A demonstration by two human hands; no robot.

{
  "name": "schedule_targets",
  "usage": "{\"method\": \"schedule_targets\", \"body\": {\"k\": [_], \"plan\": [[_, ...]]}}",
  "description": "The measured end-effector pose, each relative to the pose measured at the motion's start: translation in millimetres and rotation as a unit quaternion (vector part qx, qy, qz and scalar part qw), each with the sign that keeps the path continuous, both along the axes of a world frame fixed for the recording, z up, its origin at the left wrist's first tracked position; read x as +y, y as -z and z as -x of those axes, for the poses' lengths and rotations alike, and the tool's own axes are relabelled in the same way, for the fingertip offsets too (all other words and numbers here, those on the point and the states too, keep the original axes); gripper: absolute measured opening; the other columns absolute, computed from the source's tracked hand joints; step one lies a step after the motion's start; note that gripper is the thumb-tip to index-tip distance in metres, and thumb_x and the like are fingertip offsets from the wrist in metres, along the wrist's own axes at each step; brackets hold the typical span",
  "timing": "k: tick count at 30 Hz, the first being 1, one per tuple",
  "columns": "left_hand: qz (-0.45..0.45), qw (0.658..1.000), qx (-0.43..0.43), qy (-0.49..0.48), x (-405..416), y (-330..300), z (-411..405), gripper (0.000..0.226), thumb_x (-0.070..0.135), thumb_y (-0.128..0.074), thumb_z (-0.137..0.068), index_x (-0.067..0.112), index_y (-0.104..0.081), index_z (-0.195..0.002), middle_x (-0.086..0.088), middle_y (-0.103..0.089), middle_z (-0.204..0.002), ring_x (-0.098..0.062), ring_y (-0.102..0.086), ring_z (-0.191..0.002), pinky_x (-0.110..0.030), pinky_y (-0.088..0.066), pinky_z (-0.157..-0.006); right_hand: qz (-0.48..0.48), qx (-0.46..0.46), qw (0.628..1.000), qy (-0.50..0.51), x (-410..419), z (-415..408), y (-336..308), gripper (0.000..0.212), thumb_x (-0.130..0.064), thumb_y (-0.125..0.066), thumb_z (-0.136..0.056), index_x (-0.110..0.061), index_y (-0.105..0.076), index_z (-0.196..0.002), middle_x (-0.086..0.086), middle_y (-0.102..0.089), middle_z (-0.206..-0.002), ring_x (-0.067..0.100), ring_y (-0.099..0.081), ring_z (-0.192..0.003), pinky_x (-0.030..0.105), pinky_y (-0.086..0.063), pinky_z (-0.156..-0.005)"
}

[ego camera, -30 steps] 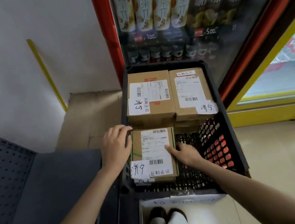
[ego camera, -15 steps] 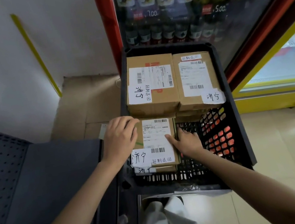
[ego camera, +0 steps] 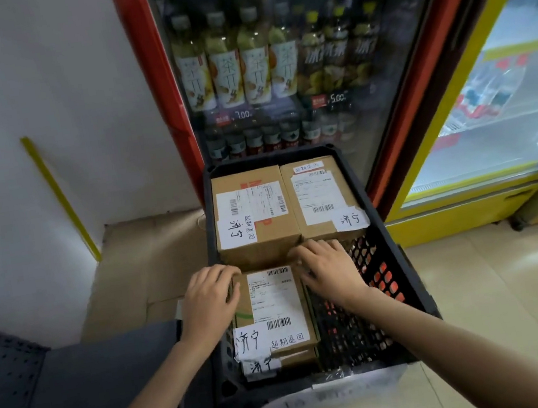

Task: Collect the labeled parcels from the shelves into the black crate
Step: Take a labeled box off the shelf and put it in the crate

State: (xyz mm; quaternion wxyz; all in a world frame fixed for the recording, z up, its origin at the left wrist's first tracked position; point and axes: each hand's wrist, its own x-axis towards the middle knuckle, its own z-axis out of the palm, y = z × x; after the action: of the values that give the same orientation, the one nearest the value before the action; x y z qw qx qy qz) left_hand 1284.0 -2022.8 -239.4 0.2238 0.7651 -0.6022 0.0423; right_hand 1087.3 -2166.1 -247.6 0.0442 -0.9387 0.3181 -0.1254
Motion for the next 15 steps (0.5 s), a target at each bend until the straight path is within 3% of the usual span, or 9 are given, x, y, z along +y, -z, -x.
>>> {"method": "schedule_targets", "body": {"k": [9,15], "plan": [[0.023,0.996,0.063,-0.065,-23,-55,-18,0.012,0.022,-0.064,-0.083,0.023,-0.062,-0.095,0.009,-0.062,-0.095,-0.013,-0.052,-0.090,-0.028,-0.036,-0.069,0.029,-0.083,0.996,-0.032,-19,-28,-62,0.023,-0.027,-0.057,-0.089,-0.027,-0.059,-0.112,-0.006,-0.062,-0.110,0.017,-0.058,-0.100,0.033,-0.036,-0.088],[0.038,0.994,0.065,-0.083,-26,-77,-13,0.012,0.024,-0.062,-0.085,0.025,-0.060,-0.096,0.017,-0.053,-0.094,-0.003,-0.045,-0.089,-0.025,-0.035,-0.072,0.024,-0.096,0.992,-0.079,-38,-43,-82,0.025,-0.028,-0.054,-0.091,-0.026,-0.059,-0.116,-0.005,-0.062,-0.114,0.017,-0.057,-0.104,0.033,-0.034,-0.094]]}}
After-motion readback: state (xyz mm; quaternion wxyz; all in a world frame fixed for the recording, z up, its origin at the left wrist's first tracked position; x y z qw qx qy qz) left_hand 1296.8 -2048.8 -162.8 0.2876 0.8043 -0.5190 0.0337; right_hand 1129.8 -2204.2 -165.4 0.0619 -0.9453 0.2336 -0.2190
